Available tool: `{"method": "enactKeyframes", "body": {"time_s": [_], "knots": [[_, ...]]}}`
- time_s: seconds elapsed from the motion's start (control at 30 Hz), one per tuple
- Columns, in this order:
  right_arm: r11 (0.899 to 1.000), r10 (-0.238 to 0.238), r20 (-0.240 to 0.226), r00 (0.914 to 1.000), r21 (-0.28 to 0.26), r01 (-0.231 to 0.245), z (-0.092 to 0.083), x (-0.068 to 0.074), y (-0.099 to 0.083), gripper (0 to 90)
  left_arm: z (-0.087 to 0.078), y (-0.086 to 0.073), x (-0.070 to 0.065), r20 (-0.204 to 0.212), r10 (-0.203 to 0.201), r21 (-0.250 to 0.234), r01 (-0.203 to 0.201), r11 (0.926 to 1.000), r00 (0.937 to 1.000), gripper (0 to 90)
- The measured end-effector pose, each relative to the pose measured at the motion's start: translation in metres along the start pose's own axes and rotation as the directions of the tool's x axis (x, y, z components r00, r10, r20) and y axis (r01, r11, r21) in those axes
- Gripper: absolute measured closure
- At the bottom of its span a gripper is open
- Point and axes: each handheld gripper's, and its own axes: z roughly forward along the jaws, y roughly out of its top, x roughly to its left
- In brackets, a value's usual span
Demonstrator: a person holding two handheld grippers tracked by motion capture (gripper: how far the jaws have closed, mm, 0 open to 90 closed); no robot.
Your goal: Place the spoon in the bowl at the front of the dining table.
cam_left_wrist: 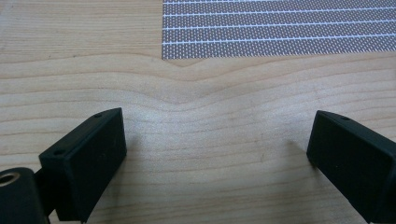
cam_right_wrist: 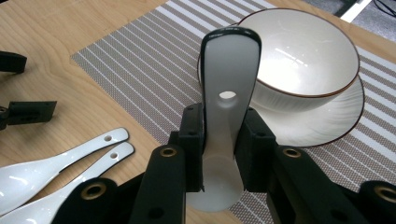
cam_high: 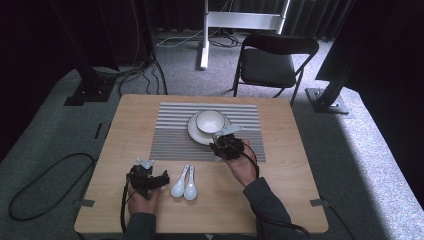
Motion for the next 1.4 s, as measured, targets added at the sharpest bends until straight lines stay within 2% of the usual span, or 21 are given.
{"method": "enactKeyframes", "body": {"time_s": [0.67, 1.4], "knots": [[0.998, 0.032, 0.020, 0.9993, -0.048, -0.031, -0.011, -0.020, 0.016, 74.1, 0.000, 0.000, 0.000, 0.000, -0.002, -0.001, 0.002, 1.0000, 1.0000, 5.0], [0.996, 0.053, 0.049, 0.9974, -0.070, -0.050, -0.011, -0.037, 0.026, 74.2, 0.000, 0.000, 0.000, 0.000, 0.000, -0.001, 0.000, 1.0000, 1.0000, 5.0]]}}
